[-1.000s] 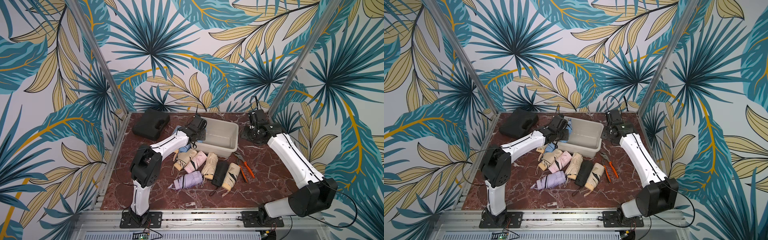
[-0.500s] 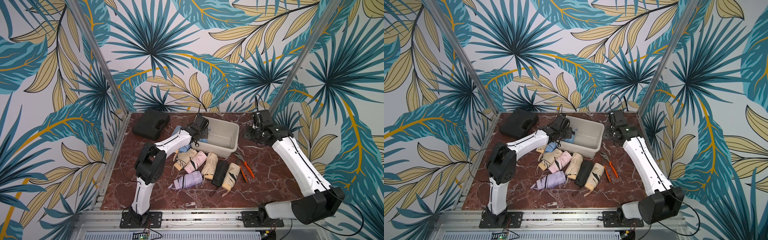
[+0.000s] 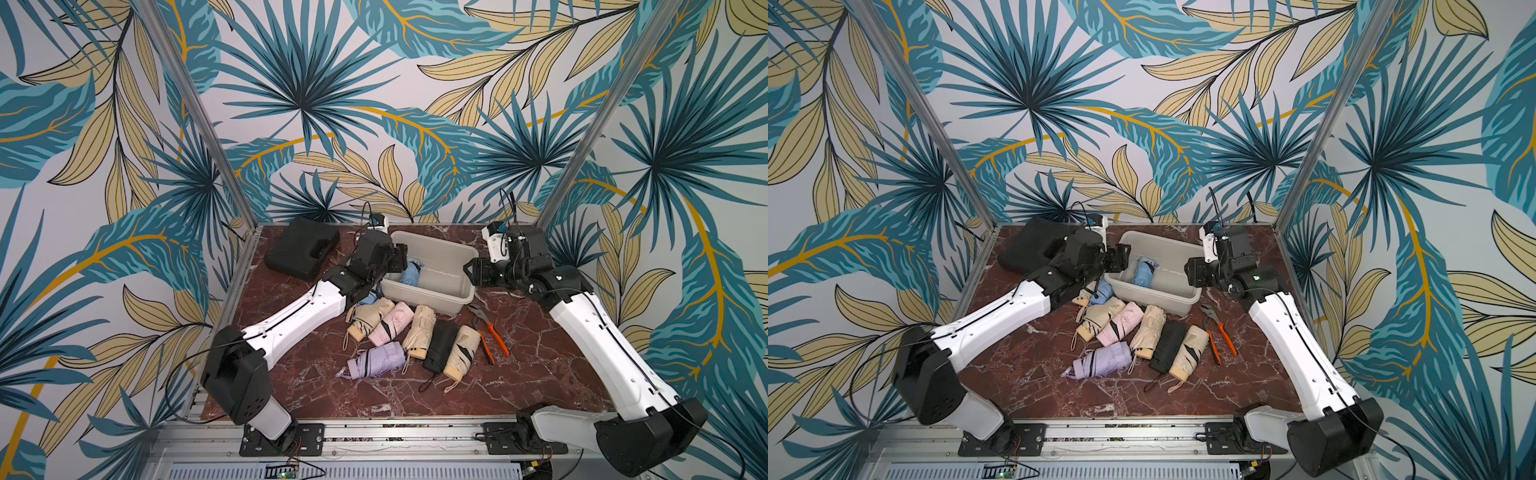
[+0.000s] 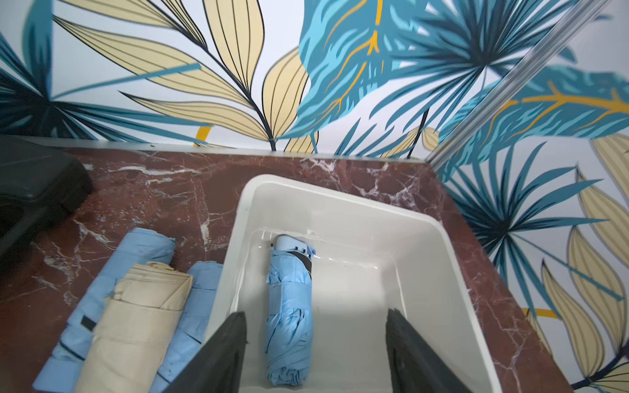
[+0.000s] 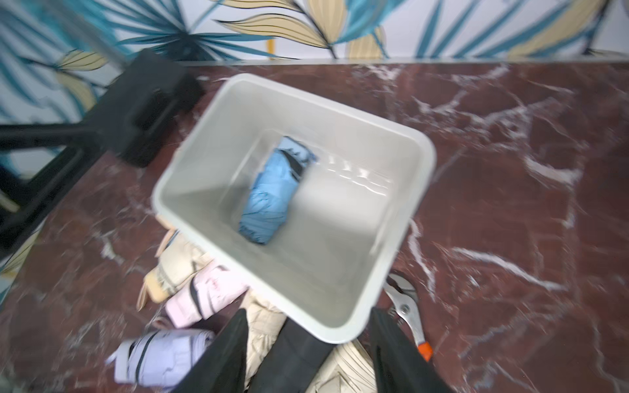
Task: Put the umbrella into the storage box
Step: Place the umbrella in the storage box, then pick up the umbrella from the center of the board.
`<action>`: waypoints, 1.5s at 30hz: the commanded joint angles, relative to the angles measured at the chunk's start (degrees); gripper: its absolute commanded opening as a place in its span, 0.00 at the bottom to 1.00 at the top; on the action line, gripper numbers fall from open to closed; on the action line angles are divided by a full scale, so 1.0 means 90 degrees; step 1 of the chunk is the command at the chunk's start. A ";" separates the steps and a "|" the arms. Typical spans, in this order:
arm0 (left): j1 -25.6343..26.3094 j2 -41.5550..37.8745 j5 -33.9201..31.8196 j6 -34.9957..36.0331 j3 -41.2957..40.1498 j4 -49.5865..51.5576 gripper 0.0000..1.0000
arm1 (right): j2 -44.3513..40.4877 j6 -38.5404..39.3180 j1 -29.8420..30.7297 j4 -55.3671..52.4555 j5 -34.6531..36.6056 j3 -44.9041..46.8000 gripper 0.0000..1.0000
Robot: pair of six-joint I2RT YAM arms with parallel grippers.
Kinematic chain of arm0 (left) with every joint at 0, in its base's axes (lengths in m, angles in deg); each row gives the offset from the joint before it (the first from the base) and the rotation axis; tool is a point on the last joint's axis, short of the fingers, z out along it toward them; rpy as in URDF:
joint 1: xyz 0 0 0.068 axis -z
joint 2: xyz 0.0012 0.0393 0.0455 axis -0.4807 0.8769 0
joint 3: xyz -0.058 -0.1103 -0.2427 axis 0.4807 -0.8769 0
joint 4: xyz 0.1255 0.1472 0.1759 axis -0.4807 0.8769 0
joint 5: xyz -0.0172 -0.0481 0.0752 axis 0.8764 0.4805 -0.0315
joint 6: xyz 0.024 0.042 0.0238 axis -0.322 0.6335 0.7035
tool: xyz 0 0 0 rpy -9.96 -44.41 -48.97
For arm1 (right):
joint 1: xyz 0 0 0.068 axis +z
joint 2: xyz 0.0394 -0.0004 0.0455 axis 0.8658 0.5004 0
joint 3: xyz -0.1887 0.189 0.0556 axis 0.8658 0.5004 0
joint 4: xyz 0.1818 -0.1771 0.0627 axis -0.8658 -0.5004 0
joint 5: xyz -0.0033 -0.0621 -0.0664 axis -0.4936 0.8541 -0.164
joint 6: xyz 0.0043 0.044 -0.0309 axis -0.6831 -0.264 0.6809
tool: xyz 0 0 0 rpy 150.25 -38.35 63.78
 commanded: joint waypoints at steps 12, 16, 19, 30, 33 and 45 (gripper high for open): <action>-0.1124 -0.2659 -0.0782 -0.0758 -0.2446 -0.0065 0.74 | 0.0248 0.4054 0.2006 0.0927 -0.2061 0.1019 0.67; -0.1197 -0.3294 -0.1286 -0.0820 -0.2888 0.0040 0.74 | 0.0667 0.4752 0.2581 0.0922 -0.1877 0.1119 0.72; -0.1239 -0.3640 -0.1531 -0.0941 -0.3128 0.0190 0.74 | 0.1085 0.5316 0.2997 0.0860 -0.1526 0.1110 0.74; -0.1399 -0.4574 -0.2386 -0.1227 -0.3544 0.0703 0.88 | 0.2609 0.5875 0.3894 0.0720 -0.0858 0.0664 0.85; -0.1601 -0.4713 -0.2293 -0.1360 -0.3582 0.0916 0.89 | 0.2950 0.6004 0.4094 0.0710 -0.0611 0.0551 0.87; -0.2529 -0.5190 -0.1924 -0.1569 -0.3564 0.1590 0.93 | 0.3981 0.5974 0.4447 0.0963 -0.0201 0.0060 0.99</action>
